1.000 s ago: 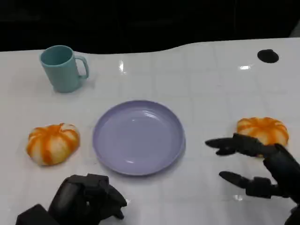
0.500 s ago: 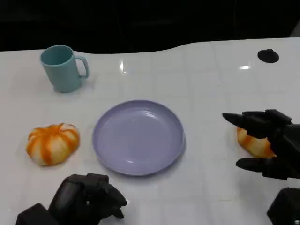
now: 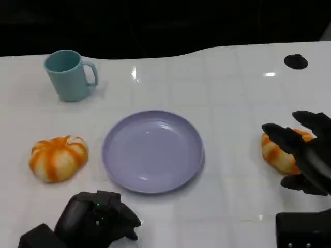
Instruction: Grasp the bread from the table and place it into the plate.
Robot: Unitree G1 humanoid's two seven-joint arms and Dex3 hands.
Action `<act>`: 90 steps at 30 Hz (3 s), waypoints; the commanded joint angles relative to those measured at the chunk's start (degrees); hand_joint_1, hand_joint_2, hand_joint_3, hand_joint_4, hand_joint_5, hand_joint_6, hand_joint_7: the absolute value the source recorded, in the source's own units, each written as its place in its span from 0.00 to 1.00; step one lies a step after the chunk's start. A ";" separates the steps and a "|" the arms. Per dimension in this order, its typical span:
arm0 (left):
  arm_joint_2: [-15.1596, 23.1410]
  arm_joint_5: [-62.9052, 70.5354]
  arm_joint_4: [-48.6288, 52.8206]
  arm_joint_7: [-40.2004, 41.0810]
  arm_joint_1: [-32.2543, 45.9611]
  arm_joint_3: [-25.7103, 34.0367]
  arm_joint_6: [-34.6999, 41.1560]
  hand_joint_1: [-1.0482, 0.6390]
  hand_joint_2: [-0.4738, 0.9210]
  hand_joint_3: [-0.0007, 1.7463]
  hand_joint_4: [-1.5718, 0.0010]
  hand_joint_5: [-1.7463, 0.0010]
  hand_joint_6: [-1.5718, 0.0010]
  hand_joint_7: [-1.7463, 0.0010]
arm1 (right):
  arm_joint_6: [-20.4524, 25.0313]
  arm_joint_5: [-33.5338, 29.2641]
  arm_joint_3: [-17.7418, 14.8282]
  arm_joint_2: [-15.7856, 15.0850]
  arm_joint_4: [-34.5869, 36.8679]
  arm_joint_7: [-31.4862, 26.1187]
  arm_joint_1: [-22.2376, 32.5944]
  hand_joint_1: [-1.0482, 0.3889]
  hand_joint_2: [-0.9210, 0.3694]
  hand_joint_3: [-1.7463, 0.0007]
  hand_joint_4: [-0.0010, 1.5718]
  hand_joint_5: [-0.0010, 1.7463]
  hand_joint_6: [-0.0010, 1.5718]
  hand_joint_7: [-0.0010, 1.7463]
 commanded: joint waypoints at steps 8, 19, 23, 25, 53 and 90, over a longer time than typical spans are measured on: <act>0.57 -0.55 0.15 0.10 0.02 0.59 -0.38 0.00 0.98 0.00 0.25 0.40 0.18 0.59 | 5.59 -3.91 7.00 -1.39 13.93 -5.01 -8.05 0.25 0.00 0.99 0.00 0.18 0.16 0.00; 0.55 -0.63 -0.22 0.07 0.36 0.59 -0.46 0.00 0.99 0.00 0.25 0.40 0.18 0.59 | 10.02 -3.16 13.11 0.22 25.32 -7.85 -15.42 0.31 0.03 1.00 0.02 0.22 0.17 0.01; 0.65 -0.57 -0.40 0.14 0.53 0.59 -0.50 0.00 0.99 0.00 0.25 0.40 0.18 0.59 | 11.00 -1.98 14.77 1.33 29.54 -7.85 -18.13 0.34 0.06 1.00 0.04 0.21 0.18 0.01; 0.71 -0.55 -0.61 0.14 0.64 0.56 -0.39 0.00 0.99 0.00 0.25 0.40 0.18 0.59 | 11.24 -1.19 15.36 2.00 31.72 -7.91 -19.38 0.34 0.07 1.00 0.04 0.21 0.19 0.01; 0.69 -0.50 -2.06 0.22 1.65 0.40 0.07 0.00 0.99 0.00 0.25 0.40 0.18 0.59 | -2.09 10.34 18.47 3.70 51.49 -26.70 -26.56 0.65 0.06 1.00 0.51 1.00 0.87 0.10; 0.28 0.17 -1.11 0.69 0.85 0.25 -0.09 0.00 0.99 0.00 0.25 0.40 0.18 0.59 | -24.07 17.55 16.82 14.06 35.87 -31.02 -26.68 0.77 0.65 0.11 0.68 1.00 0.62 0.85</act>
